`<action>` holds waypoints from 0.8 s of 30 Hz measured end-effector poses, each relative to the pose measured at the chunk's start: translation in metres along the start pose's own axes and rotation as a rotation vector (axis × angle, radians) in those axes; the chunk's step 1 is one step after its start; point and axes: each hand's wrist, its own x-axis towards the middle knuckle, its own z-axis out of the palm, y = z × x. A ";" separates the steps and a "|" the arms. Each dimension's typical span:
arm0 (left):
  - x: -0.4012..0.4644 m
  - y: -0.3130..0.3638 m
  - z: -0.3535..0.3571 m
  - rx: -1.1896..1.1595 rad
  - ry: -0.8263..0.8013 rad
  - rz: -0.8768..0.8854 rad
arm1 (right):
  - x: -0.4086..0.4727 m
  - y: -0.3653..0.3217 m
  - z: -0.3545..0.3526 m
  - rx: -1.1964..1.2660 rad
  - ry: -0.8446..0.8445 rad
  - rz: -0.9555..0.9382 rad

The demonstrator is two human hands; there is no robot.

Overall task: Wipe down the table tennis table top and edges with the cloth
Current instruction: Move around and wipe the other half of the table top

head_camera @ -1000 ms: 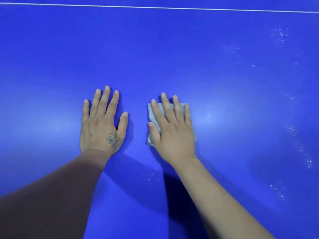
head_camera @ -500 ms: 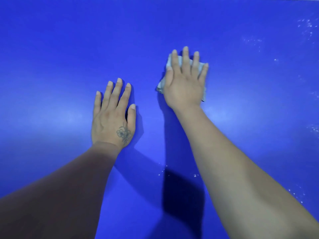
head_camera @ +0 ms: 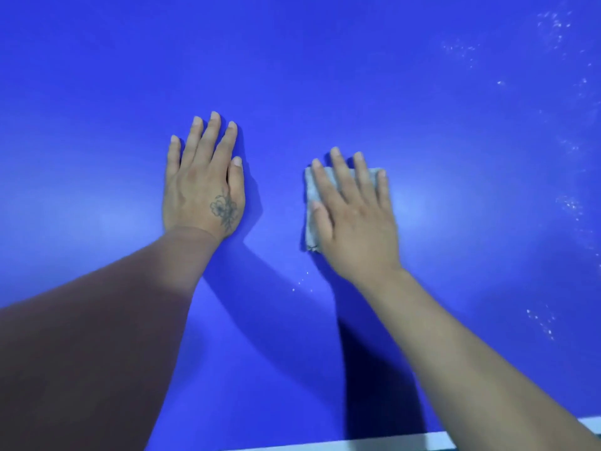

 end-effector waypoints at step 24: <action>-0.136 -0.054 -0.026 0.090 0.017 -0.257 | -0.064 -0.093 0.012 0.054 -0.023 -0.080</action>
